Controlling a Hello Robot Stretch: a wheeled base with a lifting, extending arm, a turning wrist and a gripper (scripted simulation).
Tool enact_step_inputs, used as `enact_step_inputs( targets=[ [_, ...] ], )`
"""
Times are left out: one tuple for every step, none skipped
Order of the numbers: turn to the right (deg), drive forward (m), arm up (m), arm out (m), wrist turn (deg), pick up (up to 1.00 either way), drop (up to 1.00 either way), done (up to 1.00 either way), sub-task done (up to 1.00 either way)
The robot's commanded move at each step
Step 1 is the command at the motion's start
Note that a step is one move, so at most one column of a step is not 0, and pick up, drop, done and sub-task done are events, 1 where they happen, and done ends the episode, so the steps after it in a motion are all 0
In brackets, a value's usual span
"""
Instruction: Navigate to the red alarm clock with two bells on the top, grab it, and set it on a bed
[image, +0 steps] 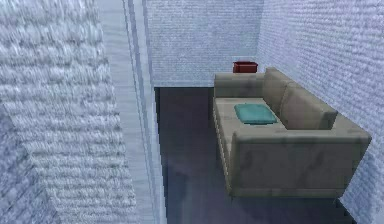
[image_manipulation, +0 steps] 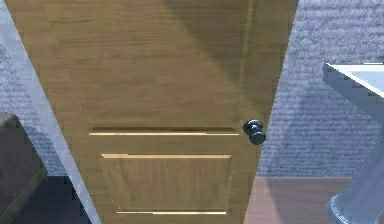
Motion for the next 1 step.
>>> enact_step_inputs(
  targets=[
    [3.0, 0.0, 0.0, 0.0, 0.0, 0.0, 0.0, 0.0, 0.0]
  ],
)
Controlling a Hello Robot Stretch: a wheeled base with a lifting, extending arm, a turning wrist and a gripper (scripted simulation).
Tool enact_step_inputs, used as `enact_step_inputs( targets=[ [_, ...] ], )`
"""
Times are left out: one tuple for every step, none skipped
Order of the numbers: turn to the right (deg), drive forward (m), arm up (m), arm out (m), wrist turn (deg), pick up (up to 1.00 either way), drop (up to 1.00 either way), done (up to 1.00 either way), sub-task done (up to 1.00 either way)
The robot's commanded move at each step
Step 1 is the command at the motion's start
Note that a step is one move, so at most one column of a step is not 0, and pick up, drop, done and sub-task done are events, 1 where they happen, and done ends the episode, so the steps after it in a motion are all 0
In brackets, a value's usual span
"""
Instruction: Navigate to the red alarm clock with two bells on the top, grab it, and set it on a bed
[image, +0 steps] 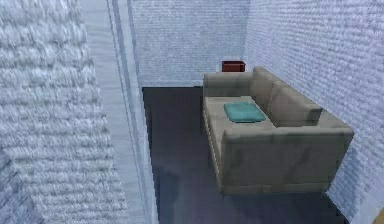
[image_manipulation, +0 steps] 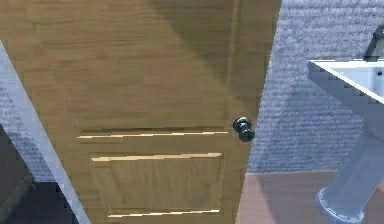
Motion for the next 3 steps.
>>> enact_step_inputs(
  targets=[
    [0.0, 0.25, 0.0, 0.0, 0.0, 0.0, 0.0, 0.0, 0.0],
    [0.0, 1.0, 0.0, 0.0, 0.0, 0.0, 0.0, 0.0, 0.0],
    [-3.0, 0.0, 0.0, 0.0, 0.0, 0.0, 0.0, 0.0, 0.0]
  ],
)
